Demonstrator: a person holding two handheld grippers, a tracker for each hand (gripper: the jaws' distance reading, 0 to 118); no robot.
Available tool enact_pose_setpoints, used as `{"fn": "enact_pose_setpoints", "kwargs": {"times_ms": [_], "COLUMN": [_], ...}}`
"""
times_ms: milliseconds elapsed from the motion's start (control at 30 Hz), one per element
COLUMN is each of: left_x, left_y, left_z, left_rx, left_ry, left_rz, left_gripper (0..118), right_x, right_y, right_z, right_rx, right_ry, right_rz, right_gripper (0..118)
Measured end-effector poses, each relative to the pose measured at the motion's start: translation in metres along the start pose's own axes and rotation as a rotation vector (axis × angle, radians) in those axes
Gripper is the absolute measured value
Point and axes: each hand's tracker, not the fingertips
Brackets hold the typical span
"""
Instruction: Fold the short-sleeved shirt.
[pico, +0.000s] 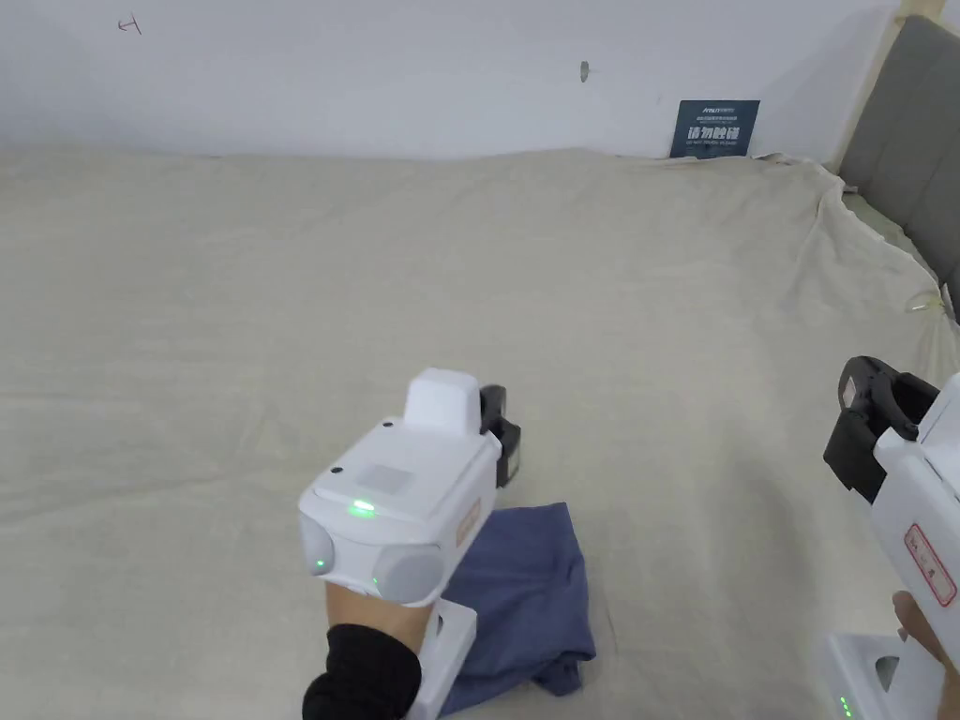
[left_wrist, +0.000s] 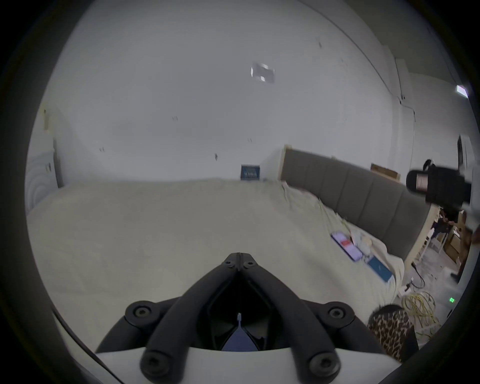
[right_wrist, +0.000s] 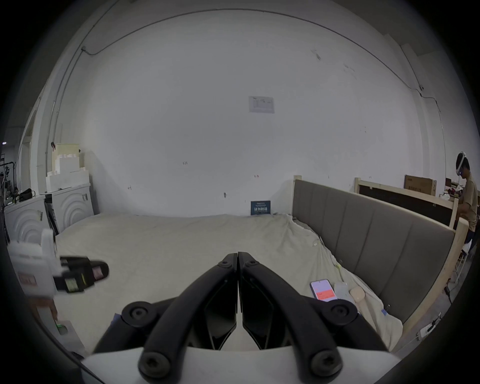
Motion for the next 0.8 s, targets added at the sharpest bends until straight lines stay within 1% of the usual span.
{"fn": "enact_pose_setpoints", "kwargs": {"times_ms": [67, 167, 267, 300, 567, 800], "left_x": [-0.012, -0.032, -0.05, -0.056, -0.093, -0.108], "left_y": [0.016, 0.036, 0.045, 0.048, 0.043, 0.035], "left_z": [0.009, 0.023, 0.037, 0.041, 0.072, 0.085], "left_rx": [0.05, 0.119, 0.177, 0.182, 0.245, 0.26], "left_ry": [0.042, 0.089, 0.161, 0.169, 0.275, 0.319], "left_rz": [-0.019, 0.002, -0.041, -0.032, -0.026, -0.006], "left_gripper": [0, 0, 0, 0, 0, 0], "right_x": [-0.006, -0.016, -0.027, -0.03, -0.048, -0.048], "right_y": [0.006, 0.015, 0.02, 0.021, 0.018, 0.018], "right_z": [-0.001, -0.004, -0.007, -0.008, -0.013, -0.009], "right_rx": [0.023, 0.057, 0.086, 0.094, 0.145, 0.168], "right_ry": [0.009, 0.021, 0.033, 0.038, 0.056, 0.056], "right_rz": [0.007, 0.011, 0.02, 0.02, 0.035, 0.05], "right_gripper": [0, 0, 0, 0, 0, 0]}}
